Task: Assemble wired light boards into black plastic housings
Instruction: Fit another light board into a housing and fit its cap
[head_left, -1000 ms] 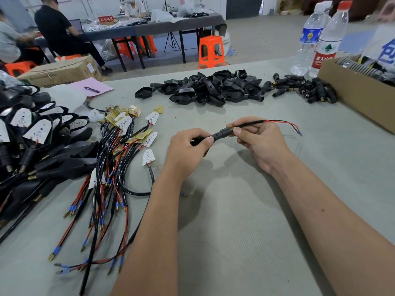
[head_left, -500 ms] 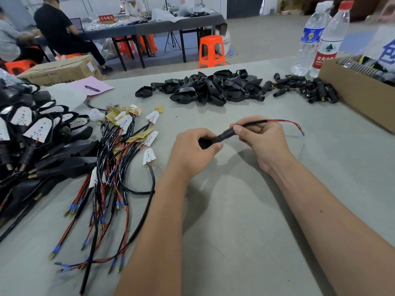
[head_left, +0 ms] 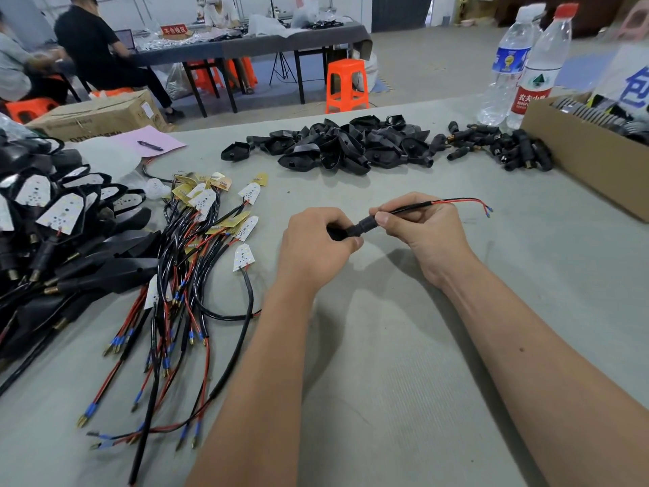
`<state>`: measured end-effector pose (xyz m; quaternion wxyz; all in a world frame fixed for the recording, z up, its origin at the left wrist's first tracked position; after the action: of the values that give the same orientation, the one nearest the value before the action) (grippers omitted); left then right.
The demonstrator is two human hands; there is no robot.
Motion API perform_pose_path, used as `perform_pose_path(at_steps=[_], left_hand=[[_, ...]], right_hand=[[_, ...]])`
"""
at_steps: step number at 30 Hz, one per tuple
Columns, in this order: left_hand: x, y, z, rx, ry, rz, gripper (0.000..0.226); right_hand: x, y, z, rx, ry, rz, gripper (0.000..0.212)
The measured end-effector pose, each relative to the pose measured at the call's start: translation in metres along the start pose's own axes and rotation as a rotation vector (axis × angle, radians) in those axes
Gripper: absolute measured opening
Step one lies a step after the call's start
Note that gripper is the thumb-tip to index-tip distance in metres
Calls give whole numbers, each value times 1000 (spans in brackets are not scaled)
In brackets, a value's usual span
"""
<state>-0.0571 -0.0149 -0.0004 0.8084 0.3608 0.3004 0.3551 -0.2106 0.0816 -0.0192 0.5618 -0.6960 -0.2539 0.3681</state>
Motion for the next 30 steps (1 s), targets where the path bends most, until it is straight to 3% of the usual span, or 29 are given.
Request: perform_pose_path(at_steps=[8, 14, 20, 26, 30], left_hand=[[-3, 9, 2, -165, -16, -24, 9], [0, 4, 1, 7, -26, 8, 11], [3, -16, 19, 152, -217, 70, 54], [6, -27, 45, 84, -130, 71, 34], [8, -28, 40, 29, -132, 66, 35]], right_hand=[[0, 0, -5, 43, -48, -1, 13], [-2, 4, -2, -26, -28, -53, 9], [-4, 11, 6, -118, 61, -108, 9], [-7, 14, 17, -212, 208, -116, 6], [-7, 15, 17, -162, 235, -115, 3]])
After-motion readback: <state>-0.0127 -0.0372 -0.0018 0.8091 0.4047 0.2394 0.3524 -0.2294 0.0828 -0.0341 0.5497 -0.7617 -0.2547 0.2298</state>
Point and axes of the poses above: each hand's wrist, its own x-axis away from the middle knuckle, its own z-axis out of the back of the hand, y = z × x, the point moved 6 cm from there along -x, towards the middle knuckle, and after that the axes turned 5 degrees about x, right-handed, at the moved point
